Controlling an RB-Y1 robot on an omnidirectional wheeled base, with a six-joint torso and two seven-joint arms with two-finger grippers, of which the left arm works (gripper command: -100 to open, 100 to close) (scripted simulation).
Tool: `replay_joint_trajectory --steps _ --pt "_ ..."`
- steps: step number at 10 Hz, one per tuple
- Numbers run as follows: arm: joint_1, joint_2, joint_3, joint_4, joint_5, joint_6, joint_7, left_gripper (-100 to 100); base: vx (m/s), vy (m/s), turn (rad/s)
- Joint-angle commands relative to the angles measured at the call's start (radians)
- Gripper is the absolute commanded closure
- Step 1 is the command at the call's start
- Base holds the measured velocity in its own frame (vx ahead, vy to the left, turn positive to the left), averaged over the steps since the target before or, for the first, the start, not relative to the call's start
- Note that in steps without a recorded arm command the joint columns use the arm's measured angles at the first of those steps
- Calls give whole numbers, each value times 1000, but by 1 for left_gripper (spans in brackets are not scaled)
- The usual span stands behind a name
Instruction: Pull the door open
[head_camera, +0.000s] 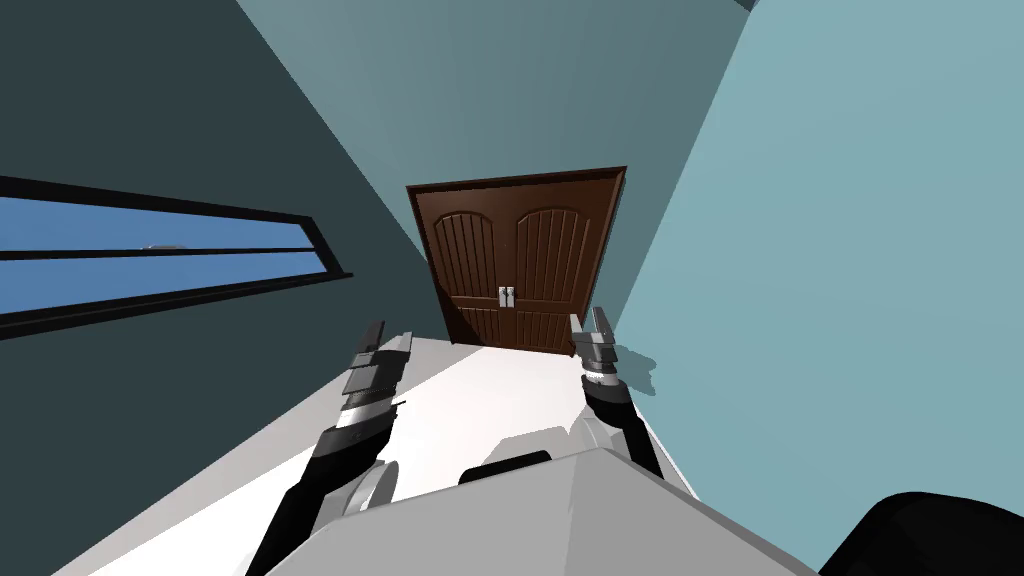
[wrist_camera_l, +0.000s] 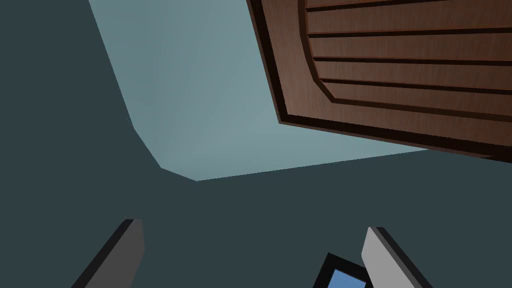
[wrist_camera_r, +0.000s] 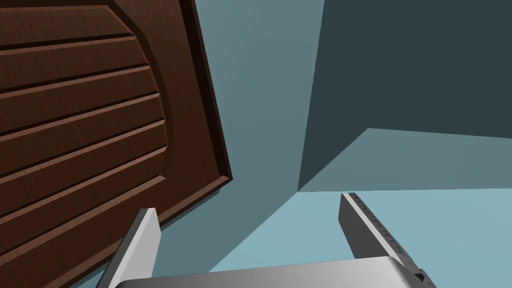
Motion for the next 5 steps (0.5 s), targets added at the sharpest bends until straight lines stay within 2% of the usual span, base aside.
replay_joint_trajectory --steps 1,5 --pt "-14 12 3 32 4 3 8 -100 179 -78 -82" --pt "-49 38 9 110 15 11 27 -100 103 -14 -63"
